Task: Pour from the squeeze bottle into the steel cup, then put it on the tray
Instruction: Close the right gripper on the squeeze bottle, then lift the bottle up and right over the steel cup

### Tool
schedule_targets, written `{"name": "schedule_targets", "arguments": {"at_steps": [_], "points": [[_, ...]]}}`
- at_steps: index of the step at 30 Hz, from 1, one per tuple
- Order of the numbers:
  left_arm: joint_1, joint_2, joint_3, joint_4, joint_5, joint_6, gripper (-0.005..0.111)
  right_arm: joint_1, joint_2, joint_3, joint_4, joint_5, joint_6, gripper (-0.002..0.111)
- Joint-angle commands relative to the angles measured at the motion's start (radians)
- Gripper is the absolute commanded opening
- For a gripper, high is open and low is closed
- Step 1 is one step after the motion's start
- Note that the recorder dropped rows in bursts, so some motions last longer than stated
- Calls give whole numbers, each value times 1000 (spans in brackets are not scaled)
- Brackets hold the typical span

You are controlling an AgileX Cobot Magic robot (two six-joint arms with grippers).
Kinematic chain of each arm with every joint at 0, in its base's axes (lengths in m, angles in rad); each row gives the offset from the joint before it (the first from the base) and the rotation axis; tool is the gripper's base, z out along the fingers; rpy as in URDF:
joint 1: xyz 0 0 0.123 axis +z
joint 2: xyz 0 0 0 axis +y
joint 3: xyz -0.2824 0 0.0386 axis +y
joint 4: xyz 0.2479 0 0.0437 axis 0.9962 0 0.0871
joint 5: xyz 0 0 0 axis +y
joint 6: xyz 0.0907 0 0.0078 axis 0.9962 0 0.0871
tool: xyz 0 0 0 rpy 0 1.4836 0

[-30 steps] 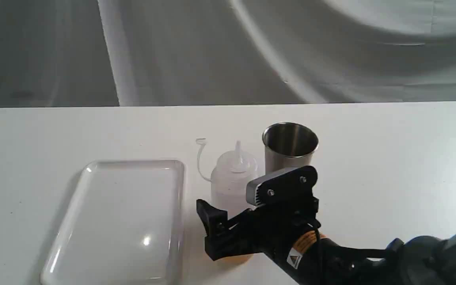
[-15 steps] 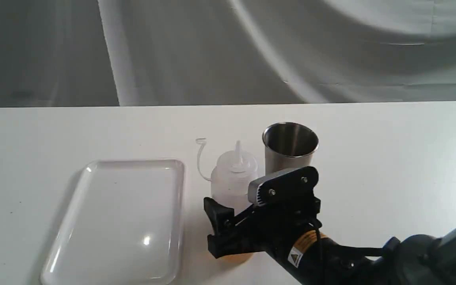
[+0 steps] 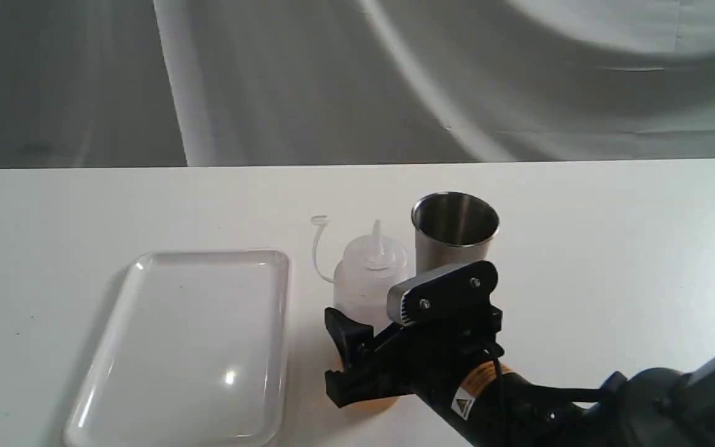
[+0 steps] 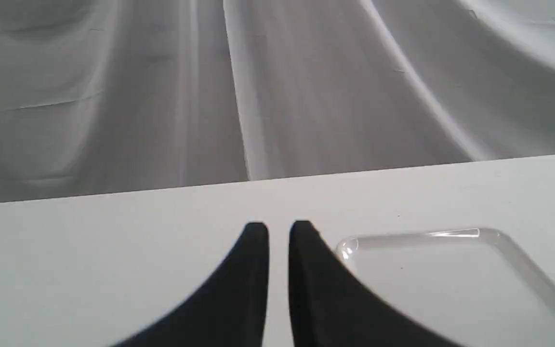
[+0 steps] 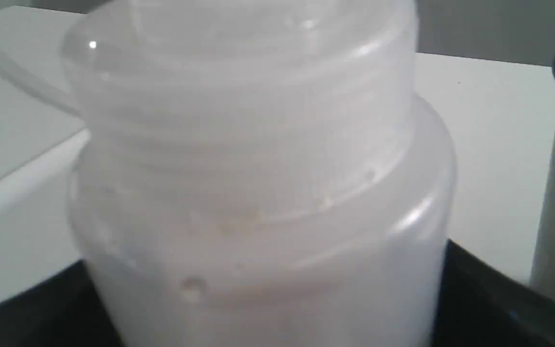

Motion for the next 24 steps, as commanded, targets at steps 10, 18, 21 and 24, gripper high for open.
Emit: {"name": "schedule_targets", "arguments": {"at_steps": [10, 18, 21, 24], "points": [[-5, -5, 4, 1, -2, -5, 8, -6, -89, -5, -88, -35, -101, 14], [-5, -5, 4, 1, -2, -5, 8, -6, -204, -5, -109, 68, -151, 14], [-5, -5, 4, 1, -2, -1, 8, -6, -245, -5, -130, 70, -151, 14], [-5, -5, 4, 1, -2, -1, 8, -4, -299, -5, -130, 100, -149, 14]]}}
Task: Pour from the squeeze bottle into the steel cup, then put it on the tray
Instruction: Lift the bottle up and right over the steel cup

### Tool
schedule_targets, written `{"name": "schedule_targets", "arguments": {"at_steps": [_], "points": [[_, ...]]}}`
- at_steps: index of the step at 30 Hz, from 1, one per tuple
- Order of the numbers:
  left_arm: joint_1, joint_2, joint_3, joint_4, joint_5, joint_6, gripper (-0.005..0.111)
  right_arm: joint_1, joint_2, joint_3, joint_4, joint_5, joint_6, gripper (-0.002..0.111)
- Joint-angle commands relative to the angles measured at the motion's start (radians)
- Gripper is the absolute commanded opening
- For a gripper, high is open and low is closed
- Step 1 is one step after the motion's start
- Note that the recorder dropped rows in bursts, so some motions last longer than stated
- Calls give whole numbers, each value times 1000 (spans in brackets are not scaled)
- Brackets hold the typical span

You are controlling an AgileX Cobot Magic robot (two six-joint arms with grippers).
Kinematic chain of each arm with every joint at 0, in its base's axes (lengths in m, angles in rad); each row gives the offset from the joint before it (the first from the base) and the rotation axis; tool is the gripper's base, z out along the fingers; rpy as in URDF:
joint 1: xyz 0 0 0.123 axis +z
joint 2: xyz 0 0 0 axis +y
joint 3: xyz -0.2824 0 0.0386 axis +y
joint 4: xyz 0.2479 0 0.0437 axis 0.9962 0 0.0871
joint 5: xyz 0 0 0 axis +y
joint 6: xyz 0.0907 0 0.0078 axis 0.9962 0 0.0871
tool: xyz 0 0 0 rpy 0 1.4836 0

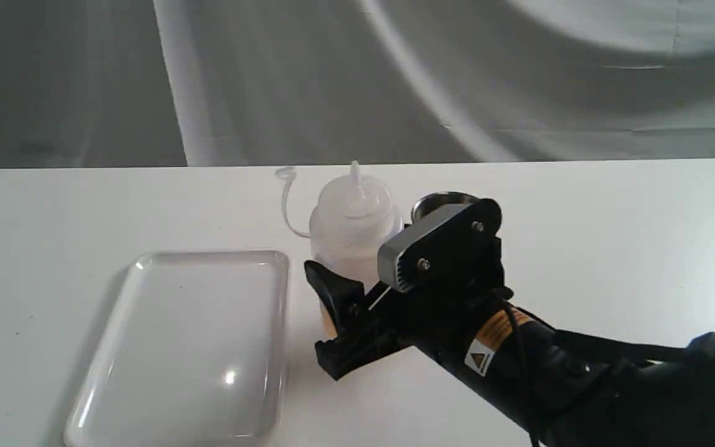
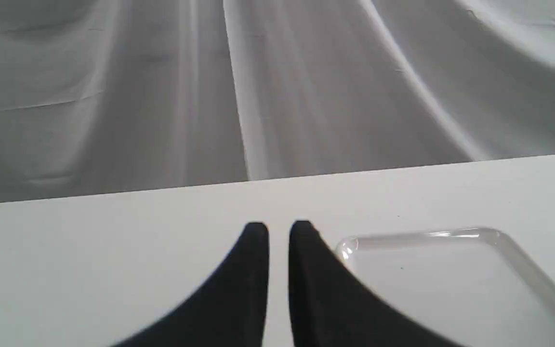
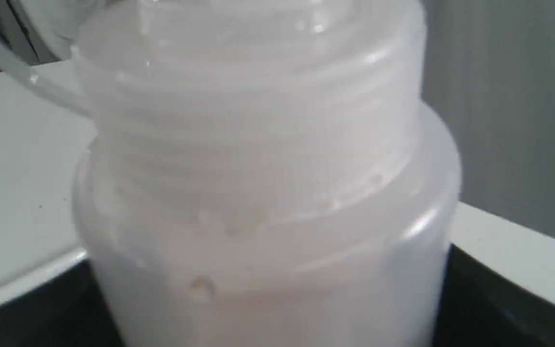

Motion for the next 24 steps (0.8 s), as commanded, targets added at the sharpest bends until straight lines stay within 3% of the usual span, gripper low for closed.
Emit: {"name": "schedule_targets", "arguments": {"at_steps": [1, 14, 24], "points": [[-5, -5, 4, 1, -2, -1, 8, -4, -80, -5, -22, 6, -8, 14], [-5, -5, 4, 1, -2, -4, 8, -4, -339, -5, 56, 178, -9, 10], [-5, -5, 4, 1, -2, -1, 8, -4, -434, -5, 393, 225, -423, 10]]}}
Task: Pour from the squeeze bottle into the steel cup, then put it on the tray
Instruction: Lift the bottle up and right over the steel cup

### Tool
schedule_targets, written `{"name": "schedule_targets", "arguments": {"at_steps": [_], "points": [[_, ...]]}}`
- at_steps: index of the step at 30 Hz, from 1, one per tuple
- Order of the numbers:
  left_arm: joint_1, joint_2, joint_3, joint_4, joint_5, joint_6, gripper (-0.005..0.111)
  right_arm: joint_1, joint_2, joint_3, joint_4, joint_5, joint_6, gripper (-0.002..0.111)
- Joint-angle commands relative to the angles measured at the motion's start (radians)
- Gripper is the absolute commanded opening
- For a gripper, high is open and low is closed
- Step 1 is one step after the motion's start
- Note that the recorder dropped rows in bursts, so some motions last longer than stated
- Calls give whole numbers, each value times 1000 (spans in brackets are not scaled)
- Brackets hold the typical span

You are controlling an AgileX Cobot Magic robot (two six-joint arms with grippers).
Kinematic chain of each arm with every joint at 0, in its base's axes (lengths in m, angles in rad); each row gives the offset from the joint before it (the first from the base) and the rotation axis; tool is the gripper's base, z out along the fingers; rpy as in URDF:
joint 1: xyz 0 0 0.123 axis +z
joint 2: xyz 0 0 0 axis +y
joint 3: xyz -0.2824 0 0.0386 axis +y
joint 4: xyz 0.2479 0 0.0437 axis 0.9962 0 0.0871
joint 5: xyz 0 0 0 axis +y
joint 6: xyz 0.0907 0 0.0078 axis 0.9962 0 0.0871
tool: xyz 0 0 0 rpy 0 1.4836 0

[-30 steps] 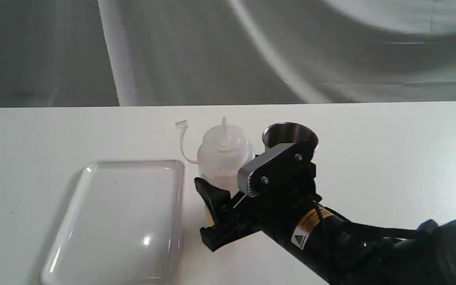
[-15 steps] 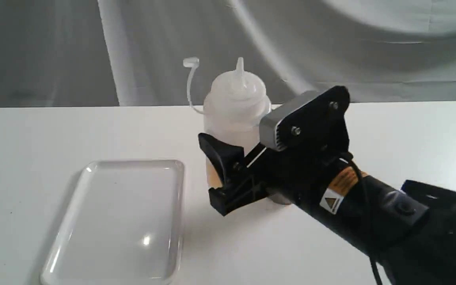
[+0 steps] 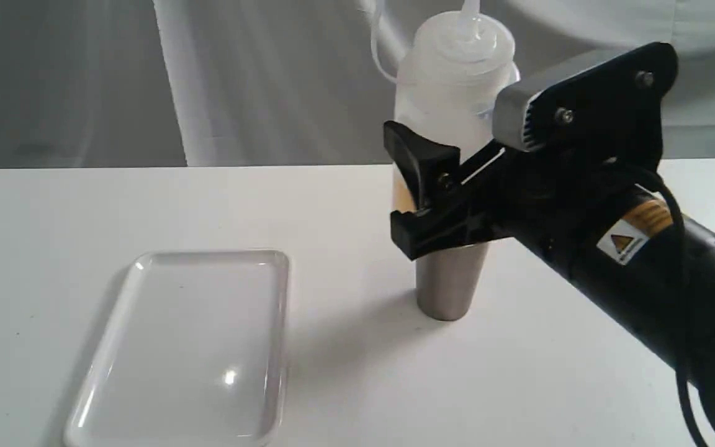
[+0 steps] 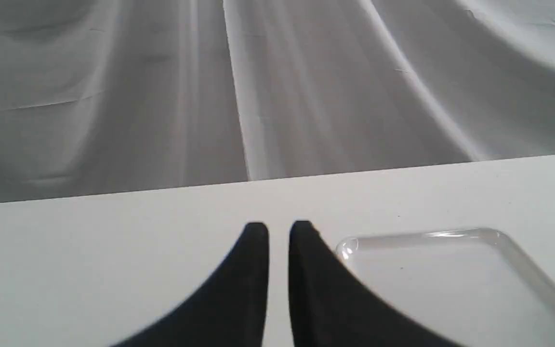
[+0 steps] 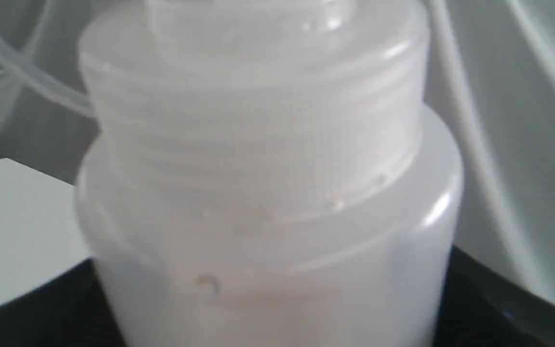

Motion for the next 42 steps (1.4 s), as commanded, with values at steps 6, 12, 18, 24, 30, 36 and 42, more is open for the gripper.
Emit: {"name": "schedule_targets", "arguments": {"at_steps": [6, 12, 18, 24, 30, 36, 42], "points": [[-5, -5, 4, 1, -2, -1, 8, -7, -56, -6, 295, -25, -354, 10], [-5, -5, 4, 1, -2, -4, 8, -7, -85, -6, 349, -28, -397, 10], [-5, -5, 4, 1, -2, -4, 8, -28, -87, -6, 370, -34, -393, 10], [-5, -5, 4, 1, -2, -1, 8, -115, -91, -6, 242, 13, -204, 10], [-5, -5, 4, 1, -2, -1, 8, -237, -113, -6, -55, 73, 107, 10], [-5, -5, 4, 1, -2, -5, 8, -369, -123, -12, -337, 170, 291, 10], [-5, -5, 4, 1, -2, -5, 8, -462, -123, -149, -644, 499, 465, 10]]}}
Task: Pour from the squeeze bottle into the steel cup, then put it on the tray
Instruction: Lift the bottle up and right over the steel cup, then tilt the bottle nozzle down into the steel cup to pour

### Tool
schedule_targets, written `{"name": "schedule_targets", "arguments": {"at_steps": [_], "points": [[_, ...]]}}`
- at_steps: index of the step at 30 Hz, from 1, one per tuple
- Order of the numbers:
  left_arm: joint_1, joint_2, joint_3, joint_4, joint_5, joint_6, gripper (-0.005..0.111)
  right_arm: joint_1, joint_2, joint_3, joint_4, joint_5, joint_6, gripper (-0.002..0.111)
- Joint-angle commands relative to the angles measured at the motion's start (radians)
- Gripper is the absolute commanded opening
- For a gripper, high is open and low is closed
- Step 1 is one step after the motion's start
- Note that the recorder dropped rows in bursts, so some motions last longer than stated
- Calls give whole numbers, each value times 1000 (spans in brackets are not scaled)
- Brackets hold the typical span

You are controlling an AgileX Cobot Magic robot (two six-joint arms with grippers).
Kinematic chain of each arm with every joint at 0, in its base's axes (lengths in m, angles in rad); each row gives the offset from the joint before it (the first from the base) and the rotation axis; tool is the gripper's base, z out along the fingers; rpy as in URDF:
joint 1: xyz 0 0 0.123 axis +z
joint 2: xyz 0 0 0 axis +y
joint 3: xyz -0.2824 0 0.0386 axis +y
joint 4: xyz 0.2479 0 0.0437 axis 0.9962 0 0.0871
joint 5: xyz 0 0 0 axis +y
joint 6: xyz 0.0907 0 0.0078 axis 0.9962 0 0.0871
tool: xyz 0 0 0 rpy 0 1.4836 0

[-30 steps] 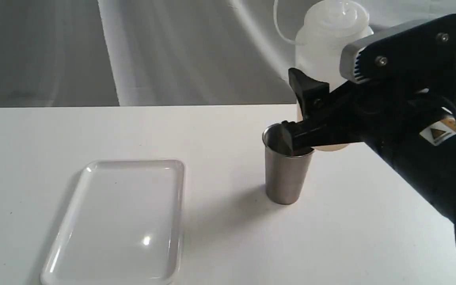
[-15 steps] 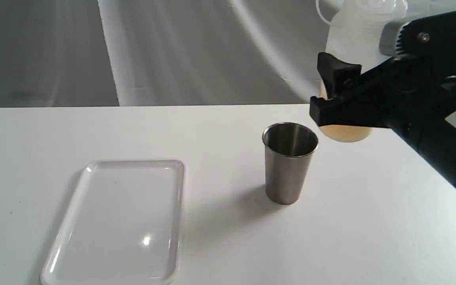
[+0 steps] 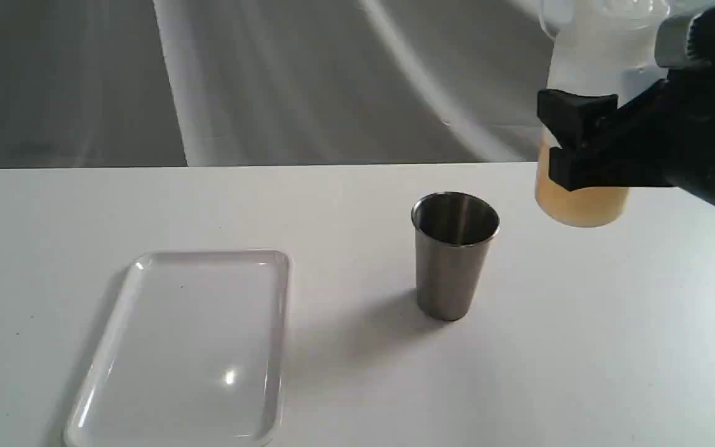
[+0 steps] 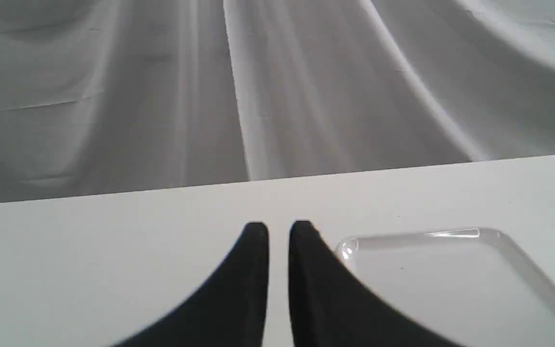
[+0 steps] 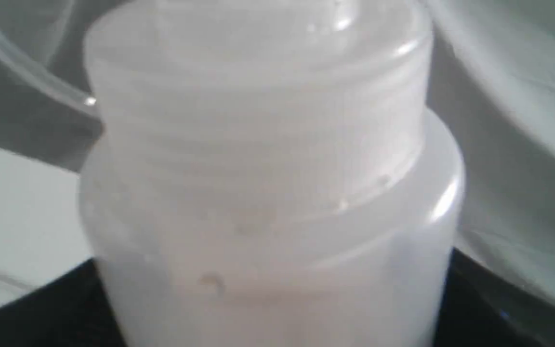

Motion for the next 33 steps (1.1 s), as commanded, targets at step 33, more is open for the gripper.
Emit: {"name": "schedule_targets", "arguments": {"at_steps": [33], "points": [[-5, -5, 4, 1, -2, -1, 8, -45, 205, -196, -1308, 465, 544, 9]]}}
